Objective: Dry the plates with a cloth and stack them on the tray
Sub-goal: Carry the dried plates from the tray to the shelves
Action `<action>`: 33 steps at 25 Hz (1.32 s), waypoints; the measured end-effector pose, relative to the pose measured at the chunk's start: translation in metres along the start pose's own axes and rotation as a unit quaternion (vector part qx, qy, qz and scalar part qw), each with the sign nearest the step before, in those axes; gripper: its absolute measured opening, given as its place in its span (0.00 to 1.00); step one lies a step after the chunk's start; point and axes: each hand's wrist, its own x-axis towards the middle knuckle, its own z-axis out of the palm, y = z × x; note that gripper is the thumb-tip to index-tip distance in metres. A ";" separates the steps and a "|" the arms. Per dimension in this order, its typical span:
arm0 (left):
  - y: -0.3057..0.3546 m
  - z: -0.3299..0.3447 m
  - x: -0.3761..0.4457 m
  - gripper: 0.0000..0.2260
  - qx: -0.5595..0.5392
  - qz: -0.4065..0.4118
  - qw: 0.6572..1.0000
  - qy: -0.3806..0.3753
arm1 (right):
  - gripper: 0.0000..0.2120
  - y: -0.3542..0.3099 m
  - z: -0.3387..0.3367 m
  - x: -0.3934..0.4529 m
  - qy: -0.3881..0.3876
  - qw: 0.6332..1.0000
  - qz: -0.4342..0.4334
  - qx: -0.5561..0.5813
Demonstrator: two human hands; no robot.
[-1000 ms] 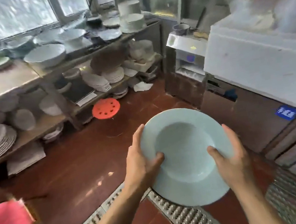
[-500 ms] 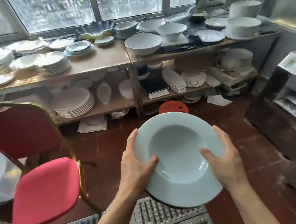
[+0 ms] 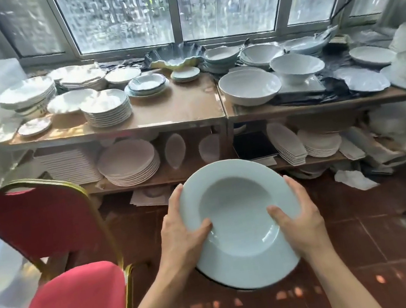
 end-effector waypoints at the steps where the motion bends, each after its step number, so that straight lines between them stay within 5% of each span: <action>1: 0.001 0.002 0.023 0.42 0.001 -0.003 1.000 0.006 | 0.34 -0.001 0.010 0.025 -0.007 1.000 0.000 0.003; 18: -0.009 0.046 0.397 0.41 -0.031 -0.104 0.989 0.104 | 0.35 -0.033 0.170 0.427 -0.137 0.991 -0.003 0.001; 33: -0.066 0.060 0.744 0.41 0.055 -0.095 0.993 -0.034 | 0.35 -0.039 0.323 0.668 -0.062 0.993 0.096 -0.018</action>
